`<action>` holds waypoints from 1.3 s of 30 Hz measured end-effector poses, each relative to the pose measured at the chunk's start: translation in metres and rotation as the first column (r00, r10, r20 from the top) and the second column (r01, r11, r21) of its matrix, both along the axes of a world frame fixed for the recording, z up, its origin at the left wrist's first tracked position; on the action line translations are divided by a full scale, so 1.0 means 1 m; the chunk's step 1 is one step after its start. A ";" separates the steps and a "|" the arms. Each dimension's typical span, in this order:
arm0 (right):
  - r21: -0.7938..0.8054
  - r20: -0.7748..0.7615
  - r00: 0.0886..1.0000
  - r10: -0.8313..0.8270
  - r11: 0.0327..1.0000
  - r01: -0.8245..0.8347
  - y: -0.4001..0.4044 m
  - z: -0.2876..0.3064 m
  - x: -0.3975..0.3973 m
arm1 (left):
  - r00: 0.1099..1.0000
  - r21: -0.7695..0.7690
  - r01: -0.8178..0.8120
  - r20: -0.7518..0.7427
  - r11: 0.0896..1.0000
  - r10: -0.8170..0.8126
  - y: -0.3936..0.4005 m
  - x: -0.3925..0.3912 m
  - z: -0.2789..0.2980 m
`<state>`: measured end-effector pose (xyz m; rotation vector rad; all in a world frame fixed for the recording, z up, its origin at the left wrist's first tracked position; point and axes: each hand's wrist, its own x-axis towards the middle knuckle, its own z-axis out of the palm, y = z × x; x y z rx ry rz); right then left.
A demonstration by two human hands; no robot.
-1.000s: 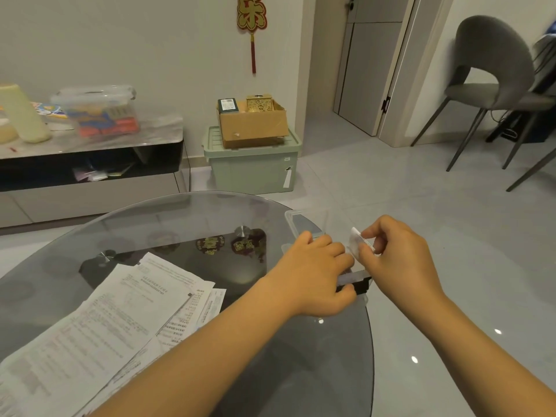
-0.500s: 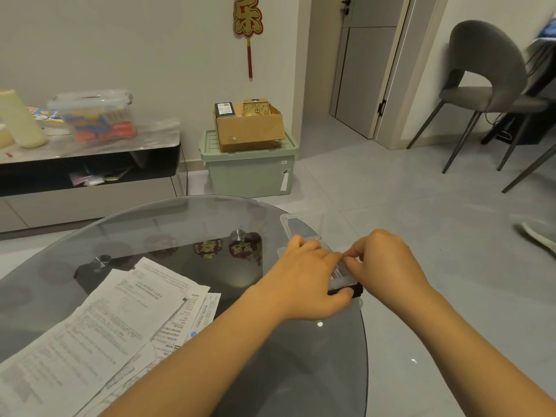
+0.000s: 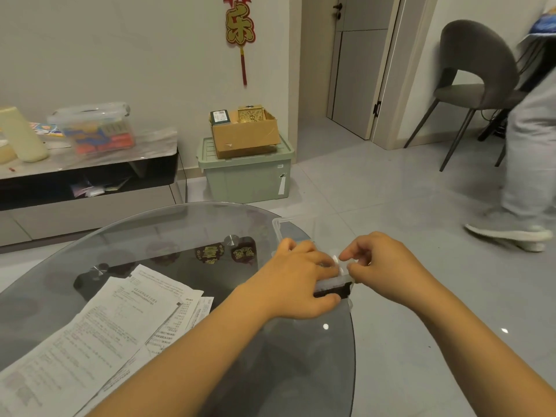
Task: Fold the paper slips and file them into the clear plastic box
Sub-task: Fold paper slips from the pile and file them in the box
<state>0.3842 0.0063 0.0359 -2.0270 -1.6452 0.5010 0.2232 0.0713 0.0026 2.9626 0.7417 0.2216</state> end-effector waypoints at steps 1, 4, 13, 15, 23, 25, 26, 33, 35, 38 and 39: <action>0.000 -0.010 1.000 -0.001 1.000 0.001 0.000 0.000 0.001 | 1.000 0.009 0.008 -0.021 1.000 -0.008 0.000 0.001 0.001; -0.002 -0.026 1.000 0.006 1.000 -0.006 -0.001 -0.001 0.003 | 1.000 -0.016 -0.011 -0.012 1.000 0.011 -0.002 0.003 0.002; 0.008 -0.038 0.999 -0.009 1.000 0.009 0.001 -0.006 0.003 | 0.981 -0.046 -0.028 -0.195 0.999 0.018 -0.002 0.008 0.014; 0.007 -0.050 0.999 -0.011 1.000 0.011 0.002 -0.007 0.005 | 0.978 -0.033 -0.025 -0.208 0.999 0.017 -0.003 0.009 0.015; 0.129 0.054 0.998 -0.010 0.992 0.003 -0.004 -0.006 0.005 | 0.992 0.037 -0.125 -0.005 0.991 0.126 -0.016 -0.007 0.011; 0.216 0.099 0.995 -0.024 0.976 0.002 -0.009 -0.004 -0.003 | 0.982 0.039 -0.185 0.052 0.982 0.183 -0.029 -0.022 0.020; 0.244 0.093 0.996 -0.017 0.970 -0.006 -0.009 -0.003 -0.007 | 0.976 0.040 -0.207 0.077 0.977 0.204 -0.034 -0.027 0.022; 0.279 0.088 0.972 0.217 0.932 -0.233 -0.026 -0.007 -0.072 | 0.892 -0.013 -0.429 0.148 0.903 0.426 -0.092 -0.093 0.024; 0.247 0.115 0.951 0.287 0.919 -0.307 -0.030 -0.012 -0.089 | 0.856 -0.060 -0.492 0.146 0.868 0.495 -0.104 -0.111 0.016; 0.183 0.169 0.910 0.379 0.895 -0.407 -0.035 -0.021 -0.121 | 0.771 -0.085 -0.626 0.082 0.775 0.632 -0.121 -0.146 0.000; 0.159 0.186 0.894 0.407 0.886 -0.436 -0.035 -0.024 -0.128 | 0.737 -0.095 -0.666 0.067 0.740 0.672 -0.124 -0.155 -0.005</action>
